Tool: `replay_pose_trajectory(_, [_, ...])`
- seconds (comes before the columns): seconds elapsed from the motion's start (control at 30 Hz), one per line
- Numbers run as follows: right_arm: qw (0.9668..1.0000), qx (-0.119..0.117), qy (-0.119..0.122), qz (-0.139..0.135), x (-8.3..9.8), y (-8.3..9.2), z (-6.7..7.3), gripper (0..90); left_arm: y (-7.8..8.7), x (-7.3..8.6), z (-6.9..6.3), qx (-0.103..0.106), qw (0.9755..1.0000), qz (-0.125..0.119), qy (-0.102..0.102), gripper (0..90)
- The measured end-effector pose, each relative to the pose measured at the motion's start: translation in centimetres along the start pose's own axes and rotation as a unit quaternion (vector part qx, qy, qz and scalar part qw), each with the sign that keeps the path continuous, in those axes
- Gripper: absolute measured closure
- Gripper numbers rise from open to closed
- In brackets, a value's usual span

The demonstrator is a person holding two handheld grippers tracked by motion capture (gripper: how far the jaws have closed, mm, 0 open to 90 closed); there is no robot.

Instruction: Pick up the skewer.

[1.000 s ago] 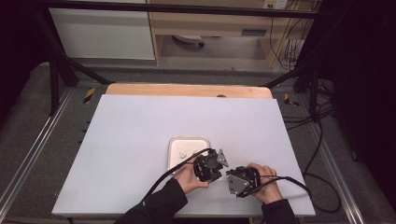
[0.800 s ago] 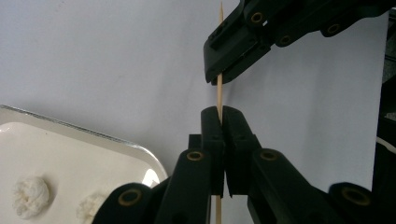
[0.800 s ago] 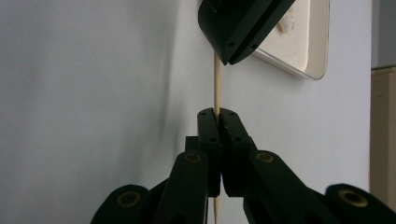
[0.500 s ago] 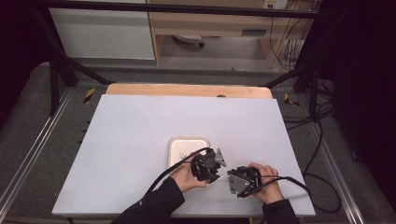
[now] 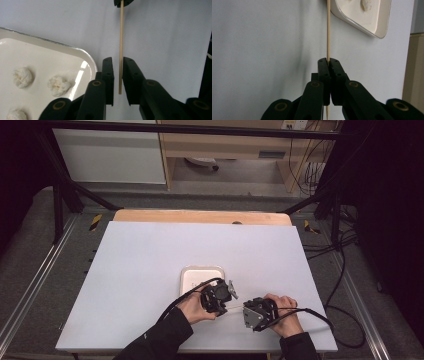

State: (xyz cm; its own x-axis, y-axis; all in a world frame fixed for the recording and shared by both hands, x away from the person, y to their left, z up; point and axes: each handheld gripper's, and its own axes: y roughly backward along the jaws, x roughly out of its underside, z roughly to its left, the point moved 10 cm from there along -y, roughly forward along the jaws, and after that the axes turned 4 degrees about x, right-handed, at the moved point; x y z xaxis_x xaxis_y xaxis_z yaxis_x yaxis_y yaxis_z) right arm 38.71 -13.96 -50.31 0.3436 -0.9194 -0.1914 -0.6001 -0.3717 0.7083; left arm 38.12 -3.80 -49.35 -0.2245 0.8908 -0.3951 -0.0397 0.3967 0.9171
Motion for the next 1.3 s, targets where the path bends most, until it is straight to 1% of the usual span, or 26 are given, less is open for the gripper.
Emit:
replay_pose_trajectory(0.03, [1.0000, 0.000, 0.000, 0.000, 0.0, 0.0, 0.0, 89.1, 0.0, 0.0, 0.0, 0.000, 1.0000, 0.000, 0.000, 82.1])
replay_pose_trajectory(0.07, [1.0000, 0.000, 0.000, 0.002, 0.0, 0.0, 0.0, 89.1, -0.2, 0.1, -0.1, 0.000, 1.0000, 0.008, -0.004, 83.5])
replay_pose_trajectory(0.17, [1.0000, 0.000, 0.005, 0.003, 0.1, 0.1, 0.0, 89.1, -0.4, 0.2, -0.1, -0.001, 0.9999, 0.011, -0.007, 87.2])
replay_pose_trajectory(0.23, [1.0000, -0.001, 0.007, 0.005, 0.1, 0.1, 0.1, 89.1, -0.4, 0.2, -0.2, 0.000, 0.9999, 0.014, -0.009, 87.7])
replay_pose_trajectory(0.27, [0.9999, -0.002, 0.009, 0.004, 0.1, 0.1, 0.1, 89.0, -0.5, 0.2, -0.2, -0.002, 0.9997, 0.019, -0.014, 87.8])
replay_pose_trajectory(0.4, [0.9999, 0.000, 0.013, 0.002, 0.0, 0.0, 0.0, 89.0, -0.5, 0.2, -0.2, -0.006, 0.9996, 0.020, -0.016, 88.4])
replay_pose_trajectory(0.57, [1.0000, 0.001, 0.005, 0.000, 0.0, 0.1, 0.0, 88.4, -0.3, 0.3, -0.2, -0.014, 0.9995, 0.018, -0.020, 88.5])
replay_pose_trajectory(0.6, [0.9999, 0.004, -0.012, -0.004, 0.0, 0.2, -0.1, 86.0, -0.1, 0.2, -0.1, -0.017, 0.9996, 0.011, -0.021, 88.6])
replay_pose_trajectory(0.7, [0.9989, 0.006, -0.043, -0.014, 0.0, 0.5, -0.4, 79.4, 0.2, 0.5, 0.0, -0.021, 0.9997, 0.002, -0.015, 88.6])
replay_pose_trajectory(0.77, [0.9967, 0.007, -0.079, -0.017, 0.2, 0.7, -0.6, 71.9, 0.4, 0.6, 0.1, -0.024, 0.9996, 0.001, -0.014, 88.6])
replay_pose_trajectory(0.8, [0.9952, 0.011, -0.096, -0.016, 0.5, 0.8, -0.8, 67.2, 0.7, 1.1, 0.2, -0.025, 0.9996, -0.001, -0.010, 88.6])
replay_pose_trajectory(0.83, [0.9928, 0.012, -0.118, -0.016, 0.6, 1.0, -0.9, 64.6, 0.7, 1.1, 0.2, -0.025, 0.9996, -0.001, -0.010, 88.5])
replay_pose_trajectory(0.87, [0.9911, 0.016, -0.131, -0.020, 0.8, 1.0, -1.1, 61.8, 1.0, 1.7, 0.6, -0.029, 0.9995, -0.004, -0.008, 88.5])
replay_pose_trajectory(0.9, [0.9880, 0.016, -0.152, -0.020, 1.0, 1.1, -1.2, 58.0, 1.0, 1.7, 0.6, -0.029, 0.9995, -0.004, -0.008, 88.6])
replay_pose_trajectory(0.93, [0.9842, 0.018, -0.174, -0.022, 1.2, 1.2, -1.3, 55.0, 1.2, 2.4, 0.9, -0.032, 0.9994, -0.008, 0.002, 88.5])
replay_pose_trajectory(0.97, [0.9810, 0.020, -0.191, -0.027, 1.4, 1.2, -1.5, 51.6, 1.2, 2.4, 0.9, -0.032, 0.9994, -0.008, 0.002, 88.5])
replay_pose_trajectory(1.0, [0.9770, 0.021, -0.210, -0.029, 1.6, 1.3, -1.5, 48.0, 1.5, 3.1, 1.2, -0.033, 0.9993, -0.015, 0.011, 88.5])
replay_pose_trajectory(1.03, [0.9770, 0.021, -0.210, -0.029, 1.6, 1.3, -1.5, 48.0, 1.5, 3.1, 1.2, -0.033, 0.9993, -0.015, 0.011, 88.5])
replay_pose_trajectory(1.07, [0.9659, 0.023, -0.256, -0.028, 2.0, 1.2, -1.7, 42.3, 1.8, 3.7, 1.5, -0.035, 0.9989, -0.023, 0.020, 88.5])
replay_pose_trajectory(1.1, [0.9597, 0.021, -0.279, -0.025, 2.3, 1.2, -1.8, 39.9, 1.8, 3.7, 1.5, -0.035, 0.9989, -0.023, 0.020, 88.5])
replay_pose_trajectory(1.13, [0.9535, 0.018, -0.300, -0.025, 2.4, 1.2, -1.8, 38.3, 2.2, 4.5, 1.8, -0.037, 0.9985, -0.029, 0.027, 88.5])
replay_pose_trajectory(1.17, [0.9483, 0.016, -0.316, -0.026, 2.6, 1.2, -1.8, 36.0, 2.2, 4.5, 1.8, -0.037, 0.9985, -0.029, 0.027, 88.5])
replay_pose_trajectory(1.2, [0.9430, 0.018, -0.331, -0.030, 2.7, 1.1, -1.9, 34.2, 2.3, 4.8, 1.9, -0.039, 0.9981, -0.036, 0.033, 88.5])
replay_pose_trajectory(1.23, [0.9430, 0.018, -0.331, -0.030, 2.7, 1.1, -1.9, 34.2, 2.5, 5.2, 2.1, -0.040, 0.9976, -0.041, 0.039, 88.5])
replay_pose_trajectory(1.27, [0.9331, 0.018, -0.358, -0.032, 3.0, 1.1, -1.9, 30.8, 2.9, 5.8, 2.3, -0.042, 0.9966, -0.053, 0.048, 88.5])
replay_pose_trajectory(1.3, [0.9331, 0.018, -0.358, -0.032, 3.0, 1.1, -1.9, 30.8, 2.9, 5.8, 2.3, -0.042, 0.9966, -0.053, 0.048, 88.5])
